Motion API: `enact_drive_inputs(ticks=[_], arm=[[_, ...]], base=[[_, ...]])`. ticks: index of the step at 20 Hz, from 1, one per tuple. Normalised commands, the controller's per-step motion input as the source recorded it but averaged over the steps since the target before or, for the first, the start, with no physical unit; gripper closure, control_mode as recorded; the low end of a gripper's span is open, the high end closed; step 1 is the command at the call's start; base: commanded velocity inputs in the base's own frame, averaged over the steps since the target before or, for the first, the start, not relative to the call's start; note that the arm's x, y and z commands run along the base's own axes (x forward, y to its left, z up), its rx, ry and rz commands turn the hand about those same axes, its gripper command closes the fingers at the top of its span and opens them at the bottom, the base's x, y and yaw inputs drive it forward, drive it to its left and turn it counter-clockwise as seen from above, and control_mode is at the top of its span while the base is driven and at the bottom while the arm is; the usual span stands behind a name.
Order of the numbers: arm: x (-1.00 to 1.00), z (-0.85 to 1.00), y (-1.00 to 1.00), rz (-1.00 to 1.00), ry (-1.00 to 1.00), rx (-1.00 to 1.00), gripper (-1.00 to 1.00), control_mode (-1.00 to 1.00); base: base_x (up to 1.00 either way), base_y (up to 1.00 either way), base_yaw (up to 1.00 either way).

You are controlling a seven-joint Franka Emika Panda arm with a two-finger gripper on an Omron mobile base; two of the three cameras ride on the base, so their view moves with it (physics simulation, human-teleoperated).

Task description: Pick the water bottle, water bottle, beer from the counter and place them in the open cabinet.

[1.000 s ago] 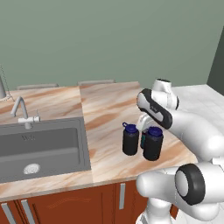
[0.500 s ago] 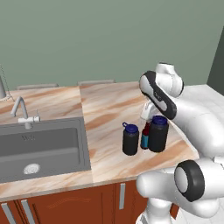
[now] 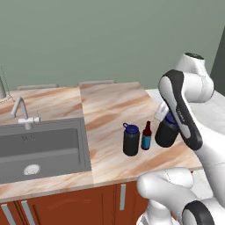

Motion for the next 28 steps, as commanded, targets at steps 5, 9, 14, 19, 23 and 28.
enact_drive_inputs(ticks=[5, 9, 14, 19, 23, 28], arm=[[-0.79, 0.45, -0.14, 0.0, -0.21, 0.0, 1.0, -1.0], [-0.6, 0.39, -0.12, 0.1, -0.01, 0.0, 1.0, -1.0], [-0.36, 0.34, -0.03, 0.22, 0.02, 0.0, 1.0, -1.0], [-0.31, 0.25, -0.02, 0.29, 0.06, 0.0, 1.0, -1.0], [-0.33, 0.09, 0.0, 0.21, 0.0, 0.0, 1.0, -1.0], [-0.19, 0.03, 0.0, 0.07, 0.0, 0.0, 1.0, -1.0]], base=[[0.0, 0.0, 0.0], [0.0, 0.0, 0.0], [0.0, 0.0, 0.0], [0.0, 0.0, 0.0], [0.0, 0.0, 0.0], [0.0, 0.0, 0.0]])
